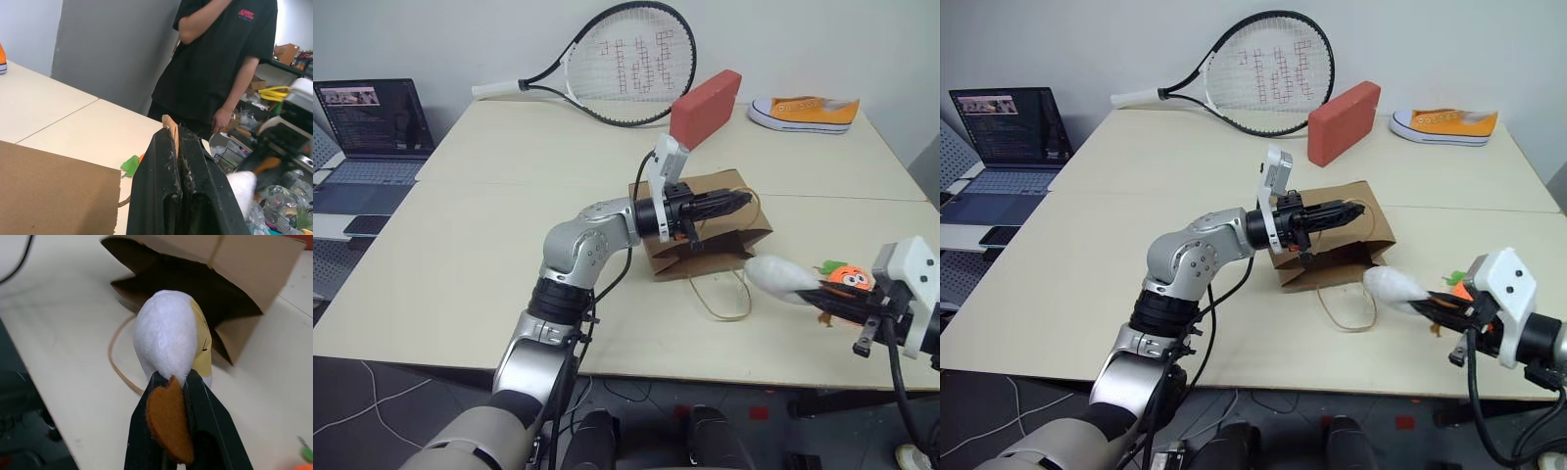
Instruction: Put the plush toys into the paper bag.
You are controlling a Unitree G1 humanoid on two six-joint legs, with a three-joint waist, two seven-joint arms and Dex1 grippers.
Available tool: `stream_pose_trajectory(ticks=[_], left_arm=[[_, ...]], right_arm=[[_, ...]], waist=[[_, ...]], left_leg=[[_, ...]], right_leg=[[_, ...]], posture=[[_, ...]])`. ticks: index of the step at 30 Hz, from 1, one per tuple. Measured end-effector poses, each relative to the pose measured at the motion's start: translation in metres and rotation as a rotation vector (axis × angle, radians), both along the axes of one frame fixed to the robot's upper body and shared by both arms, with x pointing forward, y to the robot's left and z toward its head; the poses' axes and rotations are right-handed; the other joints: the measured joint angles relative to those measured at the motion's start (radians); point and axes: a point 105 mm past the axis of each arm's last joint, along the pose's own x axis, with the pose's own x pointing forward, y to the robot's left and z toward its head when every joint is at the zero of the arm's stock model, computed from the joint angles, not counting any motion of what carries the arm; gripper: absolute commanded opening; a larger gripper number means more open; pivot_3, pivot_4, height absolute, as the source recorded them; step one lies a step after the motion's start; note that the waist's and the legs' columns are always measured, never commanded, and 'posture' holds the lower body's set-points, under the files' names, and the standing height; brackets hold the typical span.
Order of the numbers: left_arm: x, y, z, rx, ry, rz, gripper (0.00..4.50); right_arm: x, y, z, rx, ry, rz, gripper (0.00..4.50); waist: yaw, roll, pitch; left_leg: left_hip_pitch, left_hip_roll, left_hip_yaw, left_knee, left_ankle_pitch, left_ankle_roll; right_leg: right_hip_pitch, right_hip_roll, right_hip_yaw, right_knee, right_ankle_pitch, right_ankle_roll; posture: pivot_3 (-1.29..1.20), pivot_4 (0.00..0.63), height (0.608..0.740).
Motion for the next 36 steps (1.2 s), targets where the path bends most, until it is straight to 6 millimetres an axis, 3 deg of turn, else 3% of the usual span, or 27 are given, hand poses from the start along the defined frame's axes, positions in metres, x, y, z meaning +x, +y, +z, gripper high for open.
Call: stream_pose_trajectory(ticks=[12,21,27,30,36], left_arm=[[-0.007,-0.002,0.008,-0.022,-0.005,-0.027,0.00],[-0.012,-0.002,0.012,-0.025,0.004,-0.035,0.00],[-0.014,-0.002,0.011,-0.024,0.018,-0.041,0.00],[-0.015,-0.002,0.011,-0.024,0.016,-0.040,0.00],[-0.013,-0.002,0.011,-0.021,0.019,-0.029,0.00]], right_arm=[[0.051,0.044,-0.047,0.131,-0.012,-0.147,0.03],[0.090,0.068,-0.062,0.195,-0.059,-0.298,0.03],[0.104,0.081,-0.064,0.249,-0.072,-0.350,0.03],[0.111,0.086,-0.068,0.272,-0.072,-0.387,0.68],[0.114,0.086,-0.068,0.281,-0.090,-0.420,2.70]], waist=[[0.000,0.000,0.000],[-0.002,0.001,-0.001],[-0.002,0.001,-0.001],[-0.003,0.001,-0.001],[-0.003,0.001,-0.001]], left_leg=[[-0.001,0.000,-0.001,-0.001,0.000,0.000],[-0.001,0.000,-0.002,-0.002,0.000,0.000],[-0.001,0.000,-0.002,-0.002,0.000,0.000],[-0.001,0.000,-0.002,-0.002,0.000,0.000],[-0.001,0.000,-0.002,-0.002,0.000,0.000]], right_leg=[[-0.002,0.000,0.000,0.000,0.000,0.000],[-0.003,0.000,0.000,0.001,0.000,0.000],[-0.003,0.000,0.000,0.001,0.000,-0.001],[-0.003,0.000,0.000,0.001,0.000,-0.001],[-0.003,0.000,0.000,0.001,0.000,-0.001]], posture=[[0.00,0.150,0.740],[0.00,0.150,0.740],[0.00,0.150,0.740],[0.00,0.150,0.740],[0.00,0.150,0.740]])
